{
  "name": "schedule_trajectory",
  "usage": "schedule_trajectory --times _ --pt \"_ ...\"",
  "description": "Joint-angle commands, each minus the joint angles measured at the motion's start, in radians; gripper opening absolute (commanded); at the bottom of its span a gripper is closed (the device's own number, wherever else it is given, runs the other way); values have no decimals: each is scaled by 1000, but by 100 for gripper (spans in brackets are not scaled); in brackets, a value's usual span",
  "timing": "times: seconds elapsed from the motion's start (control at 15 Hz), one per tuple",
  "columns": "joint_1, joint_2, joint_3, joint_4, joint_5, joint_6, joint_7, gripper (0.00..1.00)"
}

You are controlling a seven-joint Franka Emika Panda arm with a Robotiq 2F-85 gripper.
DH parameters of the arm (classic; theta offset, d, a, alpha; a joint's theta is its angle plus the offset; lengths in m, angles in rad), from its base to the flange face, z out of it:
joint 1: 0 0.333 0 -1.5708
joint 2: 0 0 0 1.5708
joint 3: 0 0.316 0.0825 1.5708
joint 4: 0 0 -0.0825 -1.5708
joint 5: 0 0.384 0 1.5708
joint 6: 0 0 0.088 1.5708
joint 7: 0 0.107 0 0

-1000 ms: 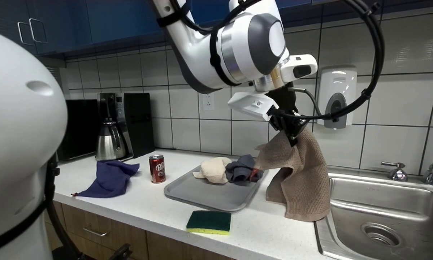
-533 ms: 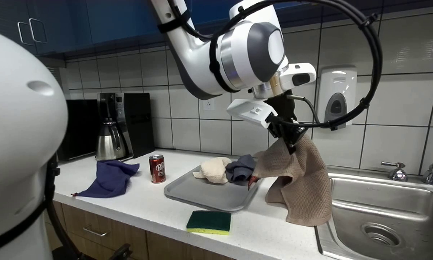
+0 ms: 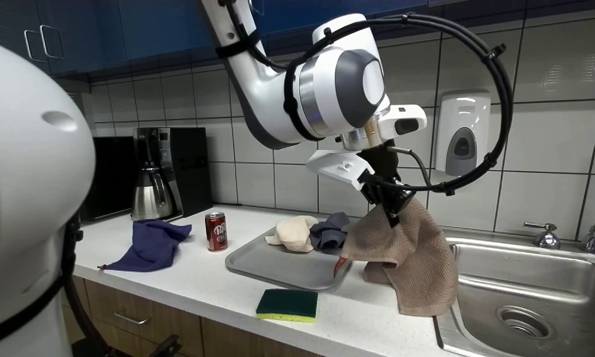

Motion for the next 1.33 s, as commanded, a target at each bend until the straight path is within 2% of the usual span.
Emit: schedule_trajectory --times 0.0,0.4,0.8,1.0,1.07,1.27 --pt "11 35 -4 2 15 7 -22 2" --pt "17 115 1 15 63 14 -39 2" --pt "20 198 28 45 188 15 -104 2" --pt "7 242 55 68 255 14 -145 2" --pt "-50 259 114 79 264 13 -152 2" --pt "-74 309 148 108 306 15 -178 2"
